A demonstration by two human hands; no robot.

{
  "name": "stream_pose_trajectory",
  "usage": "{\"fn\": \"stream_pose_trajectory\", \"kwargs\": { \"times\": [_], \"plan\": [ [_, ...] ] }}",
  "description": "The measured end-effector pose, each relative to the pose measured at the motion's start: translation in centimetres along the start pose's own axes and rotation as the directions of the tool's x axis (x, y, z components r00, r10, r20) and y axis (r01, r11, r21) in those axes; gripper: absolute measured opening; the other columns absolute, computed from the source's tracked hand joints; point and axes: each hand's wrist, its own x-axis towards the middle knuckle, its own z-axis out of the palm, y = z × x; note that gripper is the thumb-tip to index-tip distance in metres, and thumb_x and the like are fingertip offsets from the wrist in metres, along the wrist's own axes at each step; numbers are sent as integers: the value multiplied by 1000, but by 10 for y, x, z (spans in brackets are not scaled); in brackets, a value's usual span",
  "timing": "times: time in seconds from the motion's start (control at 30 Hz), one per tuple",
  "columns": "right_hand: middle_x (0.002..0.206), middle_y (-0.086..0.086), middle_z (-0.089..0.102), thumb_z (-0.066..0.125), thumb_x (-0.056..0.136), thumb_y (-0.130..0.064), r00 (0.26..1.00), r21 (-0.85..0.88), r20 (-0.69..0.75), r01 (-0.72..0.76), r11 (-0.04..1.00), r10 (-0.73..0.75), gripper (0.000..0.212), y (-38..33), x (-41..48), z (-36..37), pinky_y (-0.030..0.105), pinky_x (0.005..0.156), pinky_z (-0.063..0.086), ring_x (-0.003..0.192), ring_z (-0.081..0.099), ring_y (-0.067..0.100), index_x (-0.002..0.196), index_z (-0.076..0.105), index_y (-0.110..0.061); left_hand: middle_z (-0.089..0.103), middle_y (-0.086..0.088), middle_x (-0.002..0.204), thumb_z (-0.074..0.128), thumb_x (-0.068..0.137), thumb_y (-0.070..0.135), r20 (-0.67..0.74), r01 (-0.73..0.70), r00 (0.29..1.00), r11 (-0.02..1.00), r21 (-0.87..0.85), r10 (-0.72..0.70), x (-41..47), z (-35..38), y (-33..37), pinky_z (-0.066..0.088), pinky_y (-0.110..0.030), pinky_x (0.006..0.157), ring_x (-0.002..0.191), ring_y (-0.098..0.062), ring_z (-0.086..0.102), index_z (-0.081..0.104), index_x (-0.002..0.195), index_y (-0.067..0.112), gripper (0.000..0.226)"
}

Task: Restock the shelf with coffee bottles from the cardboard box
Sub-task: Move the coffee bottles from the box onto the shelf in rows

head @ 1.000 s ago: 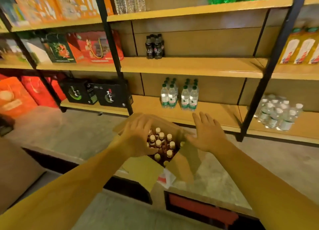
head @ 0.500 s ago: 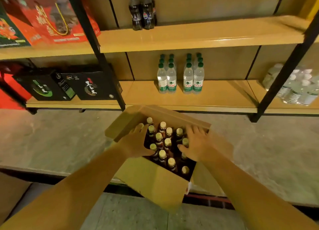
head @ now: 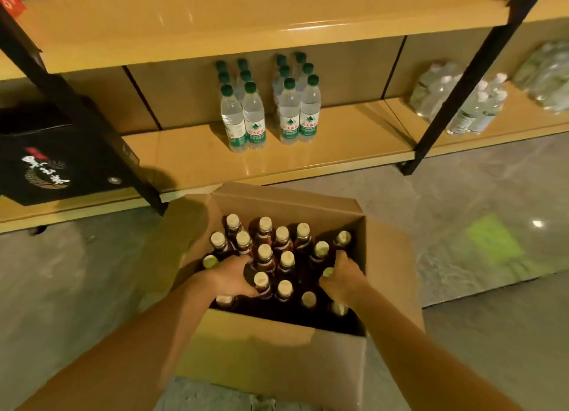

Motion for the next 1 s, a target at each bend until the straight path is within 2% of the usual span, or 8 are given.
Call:
{"fn": "stream_pose_trajectory", "kwargs": {
  "times": [0.2,0.27,0.37,0.5,0.63,0.73,0.9,1.0],
  "plan": [
    [144,15,50,60,96,-7,979,38,71,-193,981,190,62,11,27,22,38,105,46,131,51,33,152,34,-10,50,-2,149,82,83,20,148,-56,988,993,102,41,38,8,-18,40,-35,109,136,-23,48,44,148,22,76],
    [143,13,51,61,94,-5,976,43,67,-209,977,206,60,14,34,30,38,106,44,131,50,32,149,40,-13,48,0,151,80,85,18,188,-80,980,991,103,59,49,12,-21,38,-35,111,140,-22,45,44,149,22,74],
    [151,11,45,67,93,-8,973,68,89,-219,973,212,68,14,44,35,36,110,38,138,44,30,153,35,-15,54,3,145,81,83,14,219,-107,972,992,71,89,62,20,-23,40,-34,113,138,-19,48,51,144,25,69],
    [152,12,45,66,95,-10,978,61,115,-185,981,177,64,14,53,39,34,116,35,140,43,28,152,37,-10,63,6,133,83,78,15,176,-148,974,989,22,142,77,26,-32,45,-35,110,129,-15,56,59,132,30,61],
    [135,9,60,74,88,-7,982,213,81,-182,960,169,52,26,62,53,41,109,43,126,55,27,136,55,-14,59,16,140,74,88,15,158,-254,955,967,3,250,84,29,-39,40,-35,117,135,-6,50,57,138,42,60],
    [120,3,65,77,85,-7,983,306,83,-183,934,165,45,29,67,58,44,104,49,117,60,24,124,59,-20,53,23,145,60,99,15,189,-292,937,956,-33,293,85,31,-34,32,-36,121,137,-1,43,53,140,49,54],
    [123,1,62,81,80,-2,990,317,49,-139,938,131,55,30,72,64,37,103,49,118,58,21,127,58,-17,69,25,114,70,91,20,219,-304,925,950,-68,312,94,31,-35,48,-39,108,114,6,59,69,111,48,34],
    [110,-6,62,79,81,-1,993,339,35,-120,933,115,50,25,62,59,30,96,47,110,58,14,124,61,-18,72,23,106,83,77,25,211,-302,925,949,-94,316,86,22,-33,52,-35,103,105,6,63,71,104,41,34]
  ]
}}
